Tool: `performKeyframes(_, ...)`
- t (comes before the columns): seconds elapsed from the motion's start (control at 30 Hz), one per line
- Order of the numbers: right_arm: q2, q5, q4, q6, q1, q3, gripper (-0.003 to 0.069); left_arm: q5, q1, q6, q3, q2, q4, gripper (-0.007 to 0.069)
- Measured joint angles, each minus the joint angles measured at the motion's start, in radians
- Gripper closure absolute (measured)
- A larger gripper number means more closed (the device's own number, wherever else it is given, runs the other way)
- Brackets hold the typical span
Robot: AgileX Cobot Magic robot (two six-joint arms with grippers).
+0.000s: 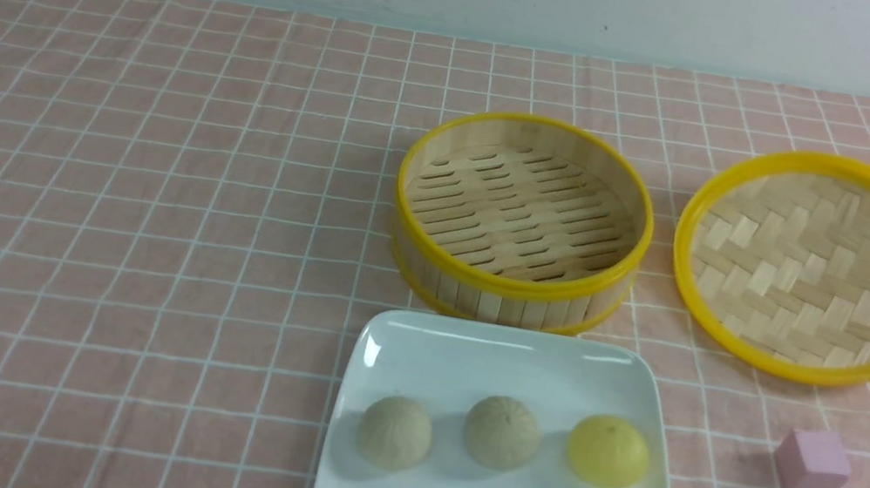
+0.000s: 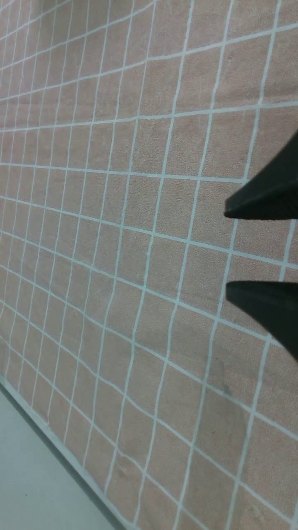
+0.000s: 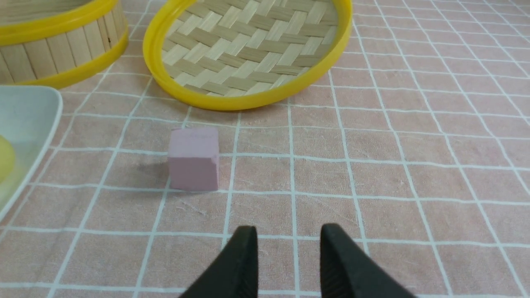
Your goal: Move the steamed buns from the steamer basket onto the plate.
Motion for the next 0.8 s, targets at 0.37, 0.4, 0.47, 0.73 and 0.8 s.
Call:
performKeyframes(0.37, 0.0, -0.001, -0.033, 0.032, 0.0, 0.0, 0.0419, 0.0, 0.0, 0.0, 0.0, 0.0, 0.0, 0.0382)
performKeyframes(0.4, 0.0, -0.001, -0.033, 0.028, 0.0, 0.0, 0.0419, 0.0, 0.0, 0.0, 0.0, 0.0, 0.0, 0.0382)
performKeyframes(0.47, 0.0, -0.001, -0.03, 0.021, 0.0, 0.0, 0.0419, 0.0, 0.0, 0.0, 0.0, 0.0, 0.0, 0.0382)
performKeyframes(0.73, 0.0, -0.001, 0.004, -0.035, 0.0, 0.0, 0.0419, 0.0, 0.0, 0.0, 0.0, 0.0, 0.0, 0.0382)
performKeyframes(0.8, 0.0, 0.0, 0.004, -0.035, 0.0, 0.0, 0.0419, 0.0, 0.0, 0.0, 0.0, 0.0, 0.0, 0.0382)
